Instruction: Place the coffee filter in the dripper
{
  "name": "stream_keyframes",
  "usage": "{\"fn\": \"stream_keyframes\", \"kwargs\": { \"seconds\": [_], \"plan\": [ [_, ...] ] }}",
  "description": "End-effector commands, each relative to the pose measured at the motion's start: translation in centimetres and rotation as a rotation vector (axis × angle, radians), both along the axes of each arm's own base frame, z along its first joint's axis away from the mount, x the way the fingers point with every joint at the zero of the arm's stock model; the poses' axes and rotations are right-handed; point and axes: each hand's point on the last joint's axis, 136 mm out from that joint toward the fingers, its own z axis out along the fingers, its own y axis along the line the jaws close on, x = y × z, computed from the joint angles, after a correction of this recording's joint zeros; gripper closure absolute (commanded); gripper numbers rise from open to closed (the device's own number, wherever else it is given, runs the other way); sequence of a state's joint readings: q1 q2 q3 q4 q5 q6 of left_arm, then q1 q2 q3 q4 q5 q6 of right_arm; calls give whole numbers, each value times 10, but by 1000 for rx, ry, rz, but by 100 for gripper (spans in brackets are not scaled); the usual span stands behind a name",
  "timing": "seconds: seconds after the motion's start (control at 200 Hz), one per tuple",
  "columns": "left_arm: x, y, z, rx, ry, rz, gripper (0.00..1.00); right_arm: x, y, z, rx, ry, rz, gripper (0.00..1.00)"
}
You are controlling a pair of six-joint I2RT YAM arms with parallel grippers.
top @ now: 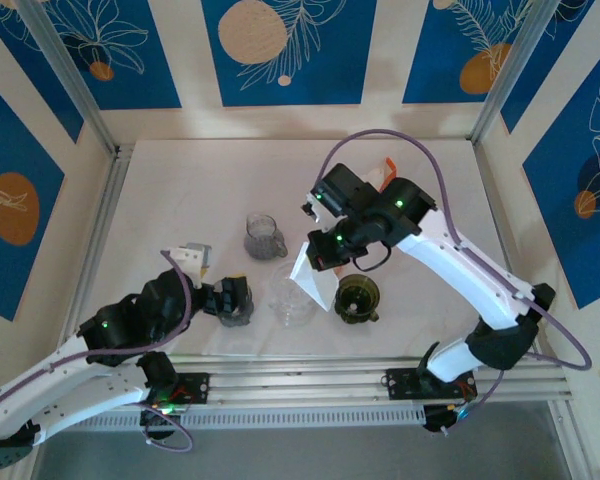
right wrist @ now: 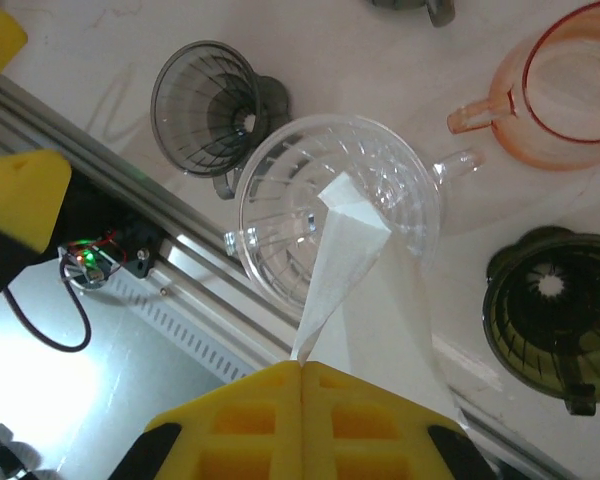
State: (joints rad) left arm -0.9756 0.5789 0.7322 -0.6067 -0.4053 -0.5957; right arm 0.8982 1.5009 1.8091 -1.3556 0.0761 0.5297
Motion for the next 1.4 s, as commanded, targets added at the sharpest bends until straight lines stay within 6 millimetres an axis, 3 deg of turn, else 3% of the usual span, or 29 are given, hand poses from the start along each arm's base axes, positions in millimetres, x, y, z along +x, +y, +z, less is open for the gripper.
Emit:
{"fn": "stream_keyframes", "kwargs": {
  "seconds": [0.0, 0.46, 0.65, 0.74, 0.97, 1.11, 1.396],
  "plan": [
    [0, -5, 3, -28, 5, -14, 0, 0, 0, -3, -74, -5, 8, 100],
    [-1, -8, 2, -36, 18, -25, 0, 13, 58, -40, -78, 16, 98, 100],
    [-1, -9, 1, -33, 25, -26, 0, 16, 61, -40, -68, -6, 100, 71],
    [-1, -9, 1, -29, 29, -26, 0, 18, 58, -27, -37, -61, 88, 53],
    [-1, -6, 5, -24, 22, -20, 0, 24, 28, -7, -23, -203, 31, 39],
    [-1, -5, 6, -23, 12, -15, 0, 34, 3, -18, -32, -202, -29, 39],
    [1, -15, 10, -9, 18, -46, 0, 39, -10, -54, -33, -92, -32, 39]
  ]
}}
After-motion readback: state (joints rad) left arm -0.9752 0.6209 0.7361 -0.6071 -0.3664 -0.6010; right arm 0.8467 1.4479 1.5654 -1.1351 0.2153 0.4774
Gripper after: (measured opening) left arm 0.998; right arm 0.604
